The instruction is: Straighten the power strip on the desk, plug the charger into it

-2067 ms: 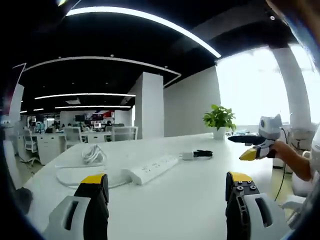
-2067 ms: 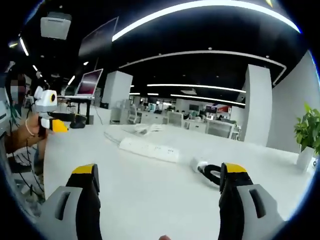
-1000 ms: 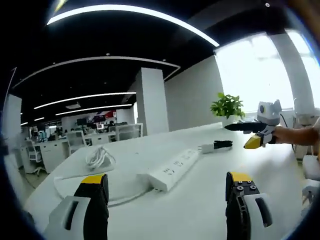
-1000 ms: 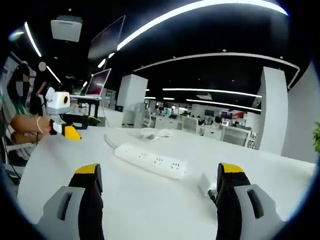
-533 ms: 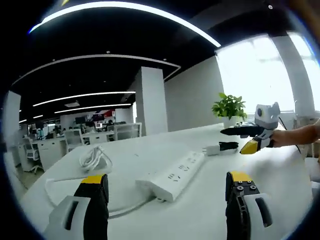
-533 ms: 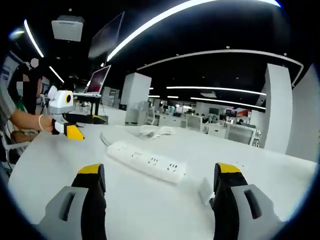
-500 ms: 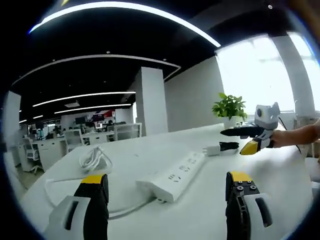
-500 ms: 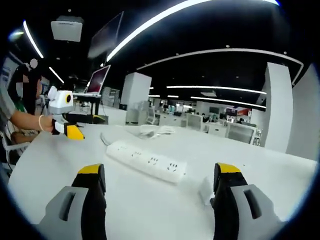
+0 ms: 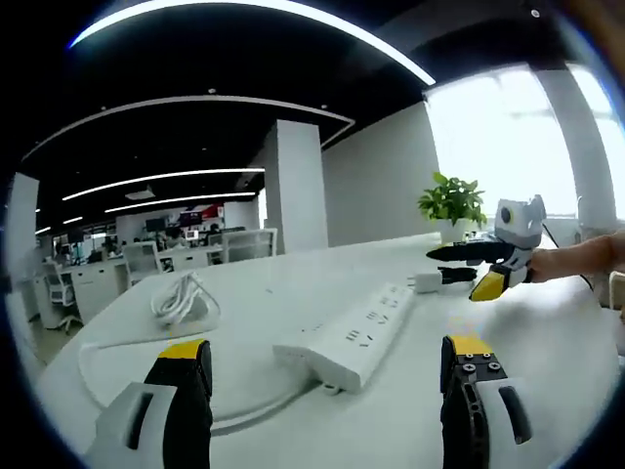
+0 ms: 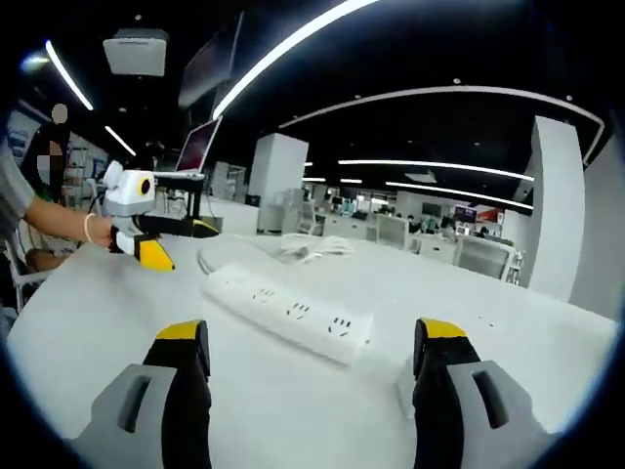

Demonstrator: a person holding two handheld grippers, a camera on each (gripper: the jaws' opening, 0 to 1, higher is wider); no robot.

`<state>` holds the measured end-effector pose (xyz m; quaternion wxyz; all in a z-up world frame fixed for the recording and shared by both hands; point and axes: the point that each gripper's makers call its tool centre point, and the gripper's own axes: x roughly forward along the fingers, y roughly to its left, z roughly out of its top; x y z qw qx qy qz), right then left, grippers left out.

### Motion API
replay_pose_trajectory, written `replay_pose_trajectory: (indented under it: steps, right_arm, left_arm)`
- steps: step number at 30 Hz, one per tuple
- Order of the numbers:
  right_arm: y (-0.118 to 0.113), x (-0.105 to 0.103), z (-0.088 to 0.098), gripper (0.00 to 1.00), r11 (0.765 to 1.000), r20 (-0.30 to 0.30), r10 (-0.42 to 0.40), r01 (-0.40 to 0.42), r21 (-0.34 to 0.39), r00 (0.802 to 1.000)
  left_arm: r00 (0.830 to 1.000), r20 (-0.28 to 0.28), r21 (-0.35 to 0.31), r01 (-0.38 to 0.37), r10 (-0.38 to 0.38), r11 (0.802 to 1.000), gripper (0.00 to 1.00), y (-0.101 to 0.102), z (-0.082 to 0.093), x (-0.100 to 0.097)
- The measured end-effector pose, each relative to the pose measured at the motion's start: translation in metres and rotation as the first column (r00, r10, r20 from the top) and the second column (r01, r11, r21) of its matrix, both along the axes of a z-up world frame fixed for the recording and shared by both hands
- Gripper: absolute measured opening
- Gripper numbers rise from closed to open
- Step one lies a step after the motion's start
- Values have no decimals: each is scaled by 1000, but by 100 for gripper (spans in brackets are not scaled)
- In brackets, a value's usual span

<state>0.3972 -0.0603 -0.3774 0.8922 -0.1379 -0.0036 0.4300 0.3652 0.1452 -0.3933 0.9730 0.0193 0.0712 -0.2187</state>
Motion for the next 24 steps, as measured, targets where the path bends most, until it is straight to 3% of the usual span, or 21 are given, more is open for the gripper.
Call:
replay_pose_trajectory:
  steps: [10, 15, 24]
  right_arm:
    - [15, 11, -2, 82, 999, -10, 30, -30, -10, 999]
    - [17, 20, -9, 80, 1000, -60, 18, -17, 10, 998]
    - [12, 29, -16, 78, 1000, -98, -10, 11, 14, 995]
  left_arm:
    - [1000, 3, 12, 0, 0, 1000, 99, -4, 1, 16]
    - [1000, -11, 23, 2, -1, 1000, 99, -6, -4, 20]
    - [999, -33, 30, 10, -9, 999, 99, -7, -9, 21]
